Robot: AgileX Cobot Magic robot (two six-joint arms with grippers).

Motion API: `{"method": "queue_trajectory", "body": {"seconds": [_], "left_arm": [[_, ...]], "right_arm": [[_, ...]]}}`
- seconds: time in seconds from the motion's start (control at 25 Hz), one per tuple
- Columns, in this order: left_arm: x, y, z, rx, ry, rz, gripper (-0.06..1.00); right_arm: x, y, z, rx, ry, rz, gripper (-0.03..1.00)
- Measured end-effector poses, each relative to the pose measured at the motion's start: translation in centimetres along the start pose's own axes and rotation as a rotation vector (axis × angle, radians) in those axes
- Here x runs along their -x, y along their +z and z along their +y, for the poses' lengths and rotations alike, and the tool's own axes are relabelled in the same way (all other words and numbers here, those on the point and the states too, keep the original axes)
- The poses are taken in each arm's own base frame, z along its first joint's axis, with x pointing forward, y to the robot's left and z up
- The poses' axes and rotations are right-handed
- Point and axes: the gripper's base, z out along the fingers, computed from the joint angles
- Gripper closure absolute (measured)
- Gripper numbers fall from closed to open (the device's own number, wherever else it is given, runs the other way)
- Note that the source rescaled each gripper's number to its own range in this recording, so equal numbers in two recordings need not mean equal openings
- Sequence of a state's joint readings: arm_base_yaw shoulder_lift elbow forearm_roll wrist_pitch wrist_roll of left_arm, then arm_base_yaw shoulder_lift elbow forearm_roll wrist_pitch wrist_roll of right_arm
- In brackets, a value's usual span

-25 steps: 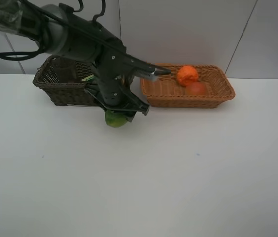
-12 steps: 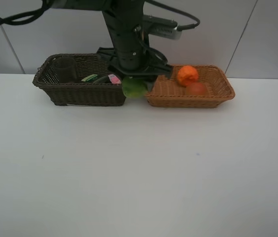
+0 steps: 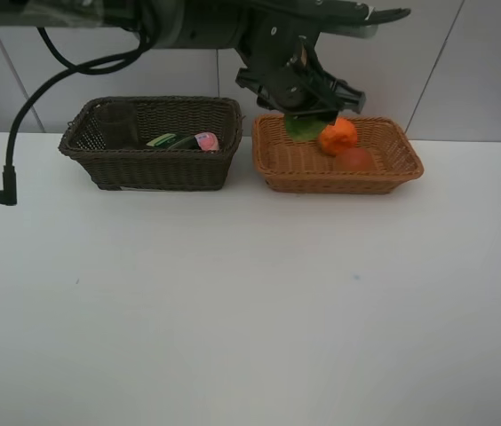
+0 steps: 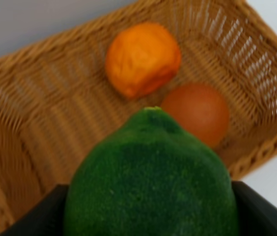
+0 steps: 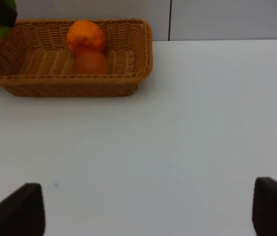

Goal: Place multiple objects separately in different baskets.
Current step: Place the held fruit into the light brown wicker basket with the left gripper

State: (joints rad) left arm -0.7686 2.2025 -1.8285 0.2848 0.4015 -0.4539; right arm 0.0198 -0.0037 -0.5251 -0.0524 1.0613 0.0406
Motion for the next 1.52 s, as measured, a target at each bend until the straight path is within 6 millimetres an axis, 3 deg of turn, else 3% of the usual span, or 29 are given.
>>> {"method": "queue_trajectory", "body": {"seconds": [0.4,0.64,1.16,1.36,1.52], "left_arm": [[-3.1,6.1,2.7,-0.024,0.059,-0.094,0.19],[-4.9,8.4,3.8,-0.038,0.095,-0.117,0.19],[-5.5,8.9,4.1,-0.035,0.095,-0.106,0.19],[-5.6,8.9,3.9,-0.035,0.098,-0.099,0.03],[-5.1,8.4,3.6,-0.035,0.100,-0.104,0.00]], "right_arm": [[0.0,0.0,0.0,0.000,0.000,0.000,0.09],[0.0,0.0,0.0,-0.001,0.000,0.000,0.09],[0.0,0.0,0.0,-0.001,0.000,0.000,0.09],[0.0,0.0,0.0,-0.001,0.000,0.000,0.09],[0.0,0.0,0.0,-0.001,0.000,0.000,0.09]]}}
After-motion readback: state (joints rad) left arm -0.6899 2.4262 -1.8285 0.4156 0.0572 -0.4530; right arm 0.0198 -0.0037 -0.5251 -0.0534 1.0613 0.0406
